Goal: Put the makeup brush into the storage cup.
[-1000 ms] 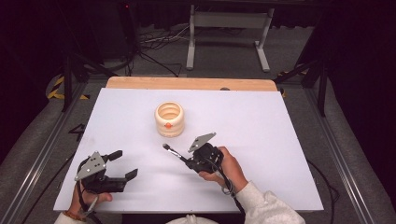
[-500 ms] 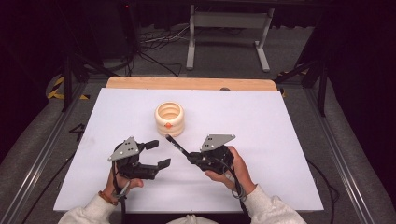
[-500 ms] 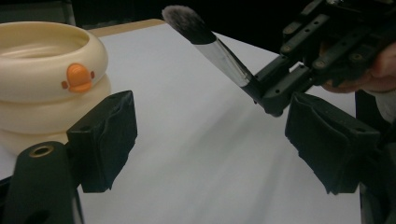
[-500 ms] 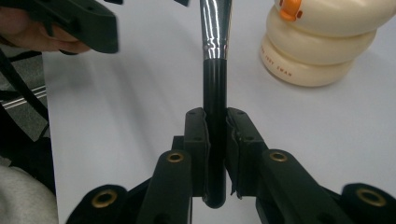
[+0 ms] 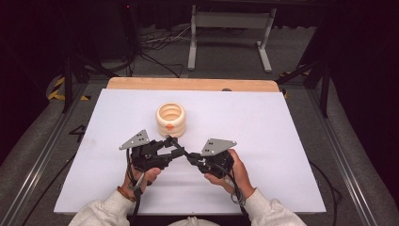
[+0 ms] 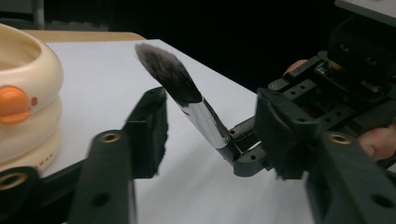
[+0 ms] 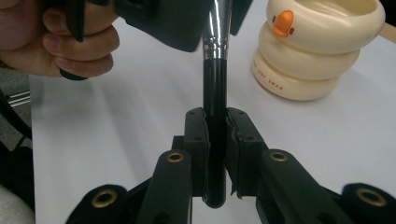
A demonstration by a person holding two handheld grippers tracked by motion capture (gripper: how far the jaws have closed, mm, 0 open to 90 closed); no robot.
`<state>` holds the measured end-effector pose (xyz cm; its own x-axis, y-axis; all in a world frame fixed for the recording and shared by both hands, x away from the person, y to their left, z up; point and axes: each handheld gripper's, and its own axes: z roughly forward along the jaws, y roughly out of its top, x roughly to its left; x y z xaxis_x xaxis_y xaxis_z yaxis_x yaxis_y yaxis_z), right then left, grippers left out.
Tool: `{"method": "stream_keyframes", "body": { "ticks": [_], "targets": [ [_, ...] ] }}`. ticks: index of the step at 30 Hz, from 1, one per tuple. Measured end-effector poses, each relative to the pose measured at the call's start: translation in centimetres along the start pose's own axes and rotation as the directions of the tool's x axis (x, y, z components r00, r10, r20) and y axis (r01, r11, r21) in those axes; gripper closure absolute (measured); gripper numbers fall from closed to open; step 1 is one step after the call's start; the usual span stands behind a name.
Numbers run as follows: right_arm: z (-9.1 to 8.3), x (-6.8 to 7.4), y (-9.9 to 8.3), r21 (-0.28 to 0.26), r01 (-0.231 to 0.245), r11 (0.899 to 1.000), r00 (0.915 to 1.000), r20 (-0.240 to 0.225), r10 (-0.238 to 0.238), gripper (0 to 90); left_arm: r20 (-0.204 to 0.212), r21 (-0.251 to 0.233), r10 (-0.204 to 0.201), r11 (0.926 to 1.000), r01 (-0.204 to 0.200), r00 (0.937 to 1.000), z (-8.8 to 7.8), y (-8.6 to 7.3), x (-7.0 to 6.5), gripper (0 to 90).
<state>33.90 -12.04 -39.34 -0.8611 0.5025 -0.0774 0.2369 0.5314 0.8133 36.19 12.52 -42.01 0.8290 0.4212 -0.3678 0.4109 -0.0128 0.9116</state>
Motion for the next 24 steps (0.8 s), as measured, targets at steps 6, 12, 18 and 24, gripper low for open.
{"method": "stream_keyframes", "body": {
  "ticks": [6, 12, 18, 24],
  "targets": [
    [-0.1, 0.1, -0.1, -0.029, 0.000, 1.000, 0.9997, 0.025, 0.001, 79.9, -0.016, -0.029, 0.038, 0.9988, -0.038, 0.9991, 0.2, 0.2, -0.4, 63.7],
    [0.4, 0.2, -0.3, -0.027, -0.006, 1.000, 0.9989, 0.047, 0.008, 78.3, -0.008, -0.024, 0.115, 0.9931, -0.115, 0.9934, 0.6, 0.3, -1.2, 77.0],
    [0.3, 0.2, -0.6, -0.021, -0.005, 1.000, 0.9995, 0.031, 0.005, 65.3, -0.018, -0.017, 0.152, 0.9881, -0.153, 0.9882, 0.6, 0.8, -1.4, 78.4],
    [-0.4, -0.1, -1.1, -0.036, 0.009, 0.999, 0.9988, 0.049, -0.007, 37.3, -0.033, -0.017, 0.196, 0.9803, -0.197, 0.9801, 0.0, 1.2, -1.1, 78.6]
  ]
}}
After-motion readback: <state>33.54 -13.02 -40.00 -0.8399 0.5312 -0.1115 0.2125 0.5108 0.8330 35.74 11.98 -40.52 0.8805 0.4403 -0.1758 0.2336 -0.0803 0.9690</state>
